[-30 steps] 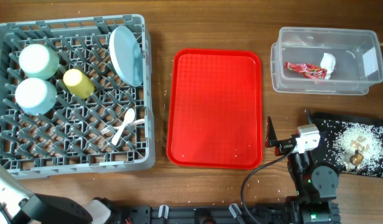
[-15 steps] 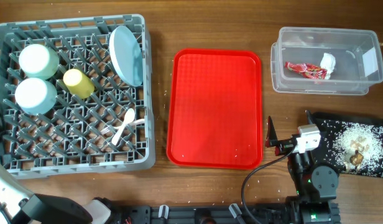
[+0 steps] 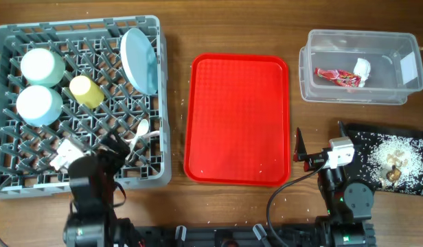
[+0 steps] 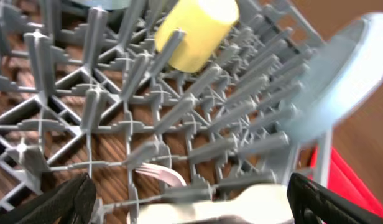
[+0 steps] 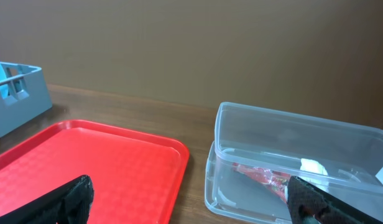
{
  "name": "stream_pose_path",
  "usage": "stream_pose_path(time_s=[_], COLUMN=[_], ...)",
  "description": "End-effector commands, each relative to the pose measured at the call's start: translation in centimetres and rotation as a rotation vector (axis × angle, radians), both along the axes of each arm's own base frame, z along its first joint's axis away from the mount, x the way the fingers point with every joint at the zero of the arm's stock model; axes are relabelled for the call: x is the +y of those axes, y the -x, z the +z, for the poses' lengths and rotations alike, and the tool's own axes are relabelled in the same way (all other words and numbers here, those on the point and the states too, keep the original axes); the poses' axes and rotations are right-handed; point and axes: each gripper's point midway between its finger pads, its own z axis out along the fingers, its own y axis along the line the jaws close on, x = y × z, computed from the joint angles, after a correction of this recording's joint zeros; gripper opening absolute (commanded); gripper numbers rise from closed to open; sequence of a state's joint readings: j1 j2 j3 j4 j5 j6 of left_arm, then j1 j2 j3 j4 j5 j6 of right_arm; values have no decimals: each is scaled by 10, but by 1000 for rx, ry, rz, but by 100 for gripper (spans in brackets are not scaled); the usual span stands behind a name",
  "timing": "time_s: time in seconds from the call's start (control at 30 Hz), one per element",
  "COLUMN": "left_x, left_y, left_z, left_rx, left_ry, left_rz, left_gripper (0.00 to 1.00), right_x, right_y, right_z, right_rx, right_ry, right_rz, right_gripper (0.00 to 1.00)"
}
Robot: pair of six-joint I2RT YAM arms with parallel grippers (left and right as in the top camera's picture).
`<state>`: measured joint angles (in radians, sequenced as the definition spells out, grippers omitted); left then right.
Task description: Sort waste into correct bins and load items into the dishwasher rack
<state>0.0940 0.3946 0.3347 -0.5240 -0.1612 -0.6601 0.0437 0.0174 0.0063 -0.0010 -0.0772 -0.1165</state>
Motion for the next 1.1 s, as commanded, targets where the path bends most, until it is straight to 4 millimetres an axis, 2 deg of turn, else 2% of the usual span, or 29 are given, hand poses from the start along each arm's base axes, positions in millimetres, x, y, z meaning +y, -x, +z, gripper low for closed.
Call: stream_pose_path(time_s=[0.0,0.17,0.3,0.37,0.43,0.53,0.67,0.73,0.83,0.93,0.97,1.0,1.07], left_x=[-14,-33,-36,-37,-37,-37,-59,-68,-68,-66,-63,-60,-59], left_y=[7,1,-7,-13,-15,-17,-17,-17,-21,-21,-22,-22,-22], left_z=[-5,-3,26,53,70,77,89,89,72,68,58,32,32], left_rx=[-26,-179,-307,-435,-526,-574,-645,-656,-636,-614,-563,-453,-453], left_ry=[-203,-275,-303,-309,-314,-341,-316,-306,-357,-382,-421,-422,-418], left_rz=[-172,-273,-269,-253,-237,-234,-353,-404,-416,-418,-418,-427,-427], left_gripper=[100,100,100,100,100,100,100,100,100,100,100,100,100], right_x=[-3,-3,-3,-3,-3,-3,-3,-3,-3,-3,-3,-3,-3], right_y=[0,0,0,0,0,0,0,0,0,0,0,0,0], right_z=[2,2,2,2,2,2,2,2,2,2,2,2,2], right_rx=[-7,-7,-6,-6,-6,-7,-7,-6,-7,-6,-6,-6,-6], right_ry=[-14,-14,-14,-14,-14,-14,-14,-14,-14,-14,-14,-14,-14], right_rz=[-15,-15,-15,-15,-15,-15,-15,-15,-15,-15,-15,-15,-15], right_gripper=[100,100,100,100,100,100,100,100,100,100,100,100,100])
